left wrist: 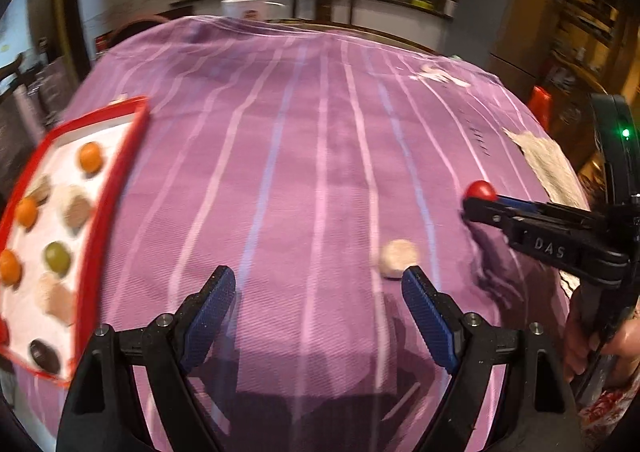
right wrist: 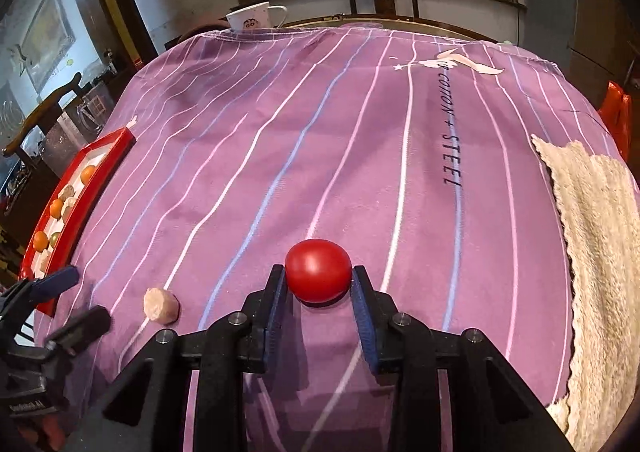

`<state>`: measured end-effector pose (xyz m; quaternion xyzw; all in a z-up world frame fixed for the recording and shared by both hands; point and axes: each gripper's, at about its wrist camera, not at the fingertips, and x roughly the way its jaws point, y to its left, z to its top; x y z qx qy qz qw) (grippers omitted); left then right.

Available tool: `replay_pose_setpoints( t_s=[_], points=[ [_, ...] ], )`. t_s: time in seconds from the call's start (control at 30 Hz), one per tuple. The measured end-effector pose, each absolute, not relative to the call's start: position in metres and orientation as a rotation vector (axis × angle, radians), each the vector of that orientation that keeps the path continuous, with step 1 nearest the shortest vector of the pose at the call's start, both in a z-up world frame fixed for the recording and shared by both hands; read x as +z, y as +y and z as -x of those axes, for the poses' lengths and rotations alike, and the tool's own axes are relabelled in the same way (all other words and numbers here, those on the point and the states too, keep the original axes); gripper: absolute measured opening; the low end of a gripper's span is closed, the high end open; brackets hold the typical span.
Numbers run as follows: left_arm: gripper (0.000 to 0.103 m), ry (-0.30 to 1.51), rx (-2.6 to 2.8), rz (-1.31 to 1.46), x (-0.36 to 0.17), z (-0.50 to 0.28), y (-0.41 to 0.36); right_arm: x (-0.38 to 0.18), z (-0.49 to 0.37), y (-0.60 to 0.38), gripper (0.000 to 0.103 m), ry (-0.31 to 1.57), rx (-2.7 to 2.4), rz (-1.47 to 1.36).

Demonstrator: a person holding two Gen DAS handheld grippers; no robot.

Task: Organize fruits
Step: 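Grasp the red cherry tomato with the right tool while the left tool grasps a round pale block, then release the round block into the tray with the left tool while the right tool drops the tomato there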

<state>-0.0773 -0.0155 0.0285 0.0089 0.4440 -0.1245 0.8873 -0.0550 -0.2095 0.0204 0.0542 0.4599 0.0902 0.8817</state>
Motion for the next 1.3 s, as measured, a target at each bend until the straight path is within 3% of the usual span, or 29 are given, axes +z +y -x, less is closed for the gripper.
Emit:
replay_pose_setpoints(
  t_s=[0.13,0.2,0.33,0.6,0.67,0.77,1.3],
  points=[
    [0.065,0.938,-0.303,-0.040,0.024,0.071,-0.032,0.019,0.060,-0.210,0.036,0.947,0.195,-0.103],
    [0.064,0.929,-0.328,-0.054,0.023,0.071,-0.039,0.019,0.062,-0.212,0.036,0.942,0.200,-0.108],
    [0.050,0.933,-0.358,-0.085,0.019,0.066,-0.052,0.019,0.064,-0.215,0.036,0.935,0.211,-0.123],
    [0.046,0.926,-0.343,-0.130,0.012,0.063,-0.063,0.018,0.067,-0.215,0.036,0.922,0.213,-0.121],
    [0.033,0.916,-0.321,-0.148,0.012,0.064,-0.062,0.018,0.068,-0.214,0.036,0.918,0.210,-0.117],
    [0.025,0.911,-0.317,-0.127,0.013,0.067,-0.055,0.018,0.069,-0.213,0.036,0.910,0.207,-0.110],
    [0.024,0.829,-0.258,-0.022,0.041,0.094,-0.009,0.025,0.091,-0.209,0.036,0.886,0.228,-0.177]
  ],
)
